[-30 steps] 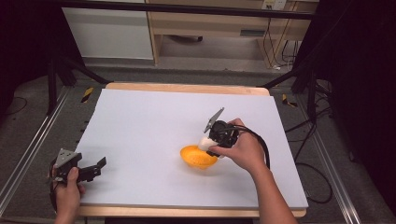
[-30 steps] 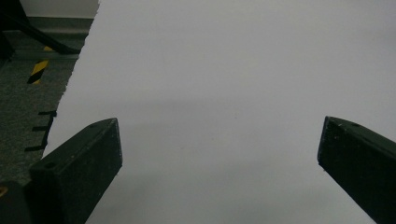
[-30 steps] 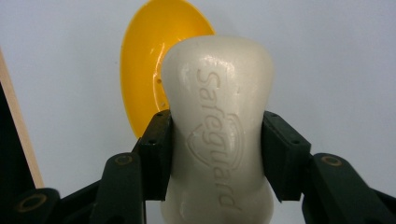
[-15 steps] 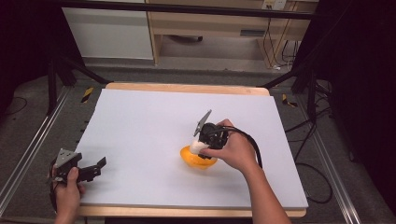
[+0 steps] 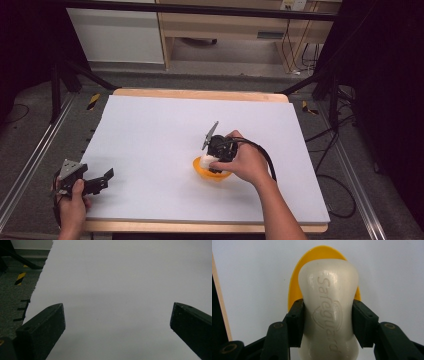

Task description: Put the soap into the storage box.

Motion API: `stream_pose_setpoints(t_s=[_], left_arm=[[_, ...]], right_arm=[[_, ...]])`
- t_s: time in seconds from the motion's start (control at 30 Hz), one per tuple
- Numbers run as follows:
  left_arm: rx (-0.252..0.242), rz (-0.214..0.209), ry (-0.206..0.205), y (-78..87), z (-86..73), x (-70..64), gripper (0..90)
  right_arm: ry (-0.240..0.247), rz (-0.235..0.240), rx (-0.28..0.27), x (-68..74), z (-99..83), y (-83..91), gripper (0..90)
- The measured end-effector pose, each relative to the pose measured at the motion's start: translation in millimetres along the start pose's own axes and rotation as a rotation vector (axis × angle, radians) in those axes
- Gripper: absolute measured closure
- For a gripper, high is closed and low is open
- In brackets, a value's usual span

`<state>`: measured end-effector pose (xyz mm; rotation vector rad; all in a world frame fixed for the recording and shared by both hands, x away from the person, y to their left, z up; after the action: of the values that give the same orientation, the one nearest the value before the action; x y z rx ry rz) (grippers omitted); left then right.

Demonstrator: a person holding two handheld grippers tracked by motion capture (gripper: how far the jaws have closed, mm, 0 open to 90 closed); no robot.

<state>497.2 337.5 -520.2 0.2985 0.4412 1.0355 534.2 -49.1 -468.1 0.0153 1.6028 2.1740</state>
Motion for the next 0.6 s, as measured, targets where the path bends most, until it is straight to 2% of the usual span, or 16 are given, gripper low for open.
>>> stream_pose_setpoints(t_s=[0.1, 0.27, 0.3, 0.33, 0.4, 0.47, 0.5, 0.57, 0.6], left_arm=[[0.0, -0.001, 0.004, -0.1, -0.1, -0.2, 0.0], [-0.002, -0.002, 0.004, 0.1, 0.0, -0.2, 0.0], [-0.003, -0.002, 0.005, 0.1, 0.0, -0.1, 0.0], [-0.003, -0.002, 0.005, 0.0, 0.0, -0.1, 0.0], [-0.002, -0.001, 0.004, 0.0, -0.1, -0.2, 0.0], [-0.003, -0.002, 0.005, 0.0, 0.0, -0.2, 0.0], [-0.003, -0.002, 0.005, 0.1, 0.0, -0.1, 0.0], [-0.003, -0.002, 0.005, 0.1, -0.1, 0.0, 0.0], [-0.003, -0.002, 0.004, 0.2, 0.1, -0.1, 0.0]], right_arm=[[0.018, 0.003, -0.004, -0.8, 0.0, -1.8, 49.7], [0.011, 0.006, 0.007, 1.5, 0.7, -4.4, 49.6], [0.023, 0.008, 0.0, 0.7, 0.8, -5.6, 49.6], [0.01, 0.009, 0.008, 1.6, 0.7, -5.5, 49.6], [0.023, 0.006, 0.007, 0.9, 0.3, -6.6, 49.4], [0.018, -0.005, 0.003, 0.4, 0.0, -7.1, 48.7], [-0.002, 0.001, 0.002, 1.2, -0.4, -6.3, 46.6], [-0.026, 0.018, -0.041, 0.6, 1.6, -3.0, 40.1], [-0.035, 0.018, -0.059, -0.8, 2.4, -0.4, 39.6]])
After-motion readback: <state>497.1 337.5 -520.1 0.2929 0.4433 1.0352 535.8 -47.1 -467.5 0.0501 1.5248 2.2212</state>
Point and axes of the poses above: each handheld gripper's, and its own axes: y roughly backward along the jaws, z roughly out of its top, x roughly to its left, the point moved 8 cm from there along -y, roughly forward along the jaws, and after that the axes turned 14 degrees about -z, right-handed, at the moved point
